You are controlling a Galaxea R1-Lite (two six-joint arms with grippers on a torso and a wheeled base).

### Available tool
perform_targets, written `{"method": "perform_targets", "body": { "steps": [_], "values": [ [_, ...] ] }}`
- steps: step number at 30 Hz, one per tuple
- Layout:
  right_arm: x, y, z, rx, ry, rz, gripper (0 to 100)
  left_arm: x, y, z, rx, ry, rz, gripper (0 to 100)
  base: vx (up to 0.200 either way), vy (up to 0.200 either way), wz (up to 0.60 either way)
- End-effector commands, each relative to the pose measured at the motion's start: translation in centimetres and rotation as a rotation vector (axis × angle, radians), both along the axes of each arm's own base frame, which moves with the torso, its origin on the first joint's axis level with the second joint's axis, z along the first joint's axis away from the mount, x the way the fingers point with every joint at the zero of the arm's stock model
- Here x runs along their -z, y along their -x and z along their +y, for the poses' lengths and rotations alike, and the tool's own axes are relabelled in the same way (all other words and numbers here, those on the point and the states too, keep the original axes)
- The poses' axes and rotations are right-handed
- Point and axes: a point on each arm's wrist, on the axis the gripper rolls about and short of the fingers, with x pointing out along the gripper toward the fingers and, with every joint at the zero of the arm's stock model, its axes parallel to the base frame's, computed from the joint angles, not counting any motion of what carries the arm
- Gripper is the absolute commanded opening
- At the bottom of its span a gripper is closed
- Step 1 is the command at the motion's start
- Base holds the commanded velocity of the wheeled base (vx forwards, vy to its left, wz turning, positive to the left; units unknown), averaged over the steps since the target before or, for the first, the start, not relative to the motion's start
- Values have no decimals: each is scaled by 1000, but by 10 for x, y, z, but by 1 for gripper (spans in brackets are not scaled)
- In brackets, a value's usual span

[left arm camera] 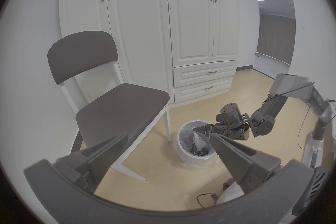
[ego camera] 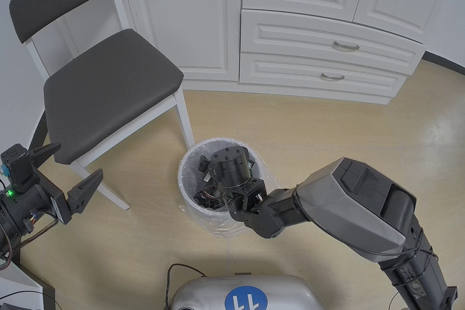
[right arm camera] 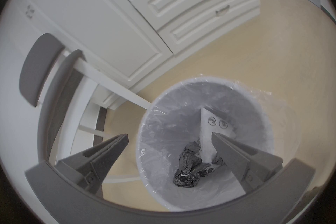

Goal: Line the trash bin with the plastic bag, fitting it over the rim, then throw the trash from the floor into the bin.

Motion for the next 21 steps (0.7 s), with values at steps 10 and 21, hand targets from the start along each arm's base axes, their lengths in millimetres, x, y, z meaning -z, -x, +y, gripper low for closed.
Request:
{"method": "perform_targets", "body": {
  "steps": [10, 21],
  "values": [
    [-51, 74, -106, -178, 529, -519, 100, 8, -4, -1, 3, -43, 33, 100, 0, 0, 0],
    [-12, 79, -162, -231, 878, -393, 100, 19, -15, -4, -3, -71, 86, 100, 0, 0, 0]
  ]
}}
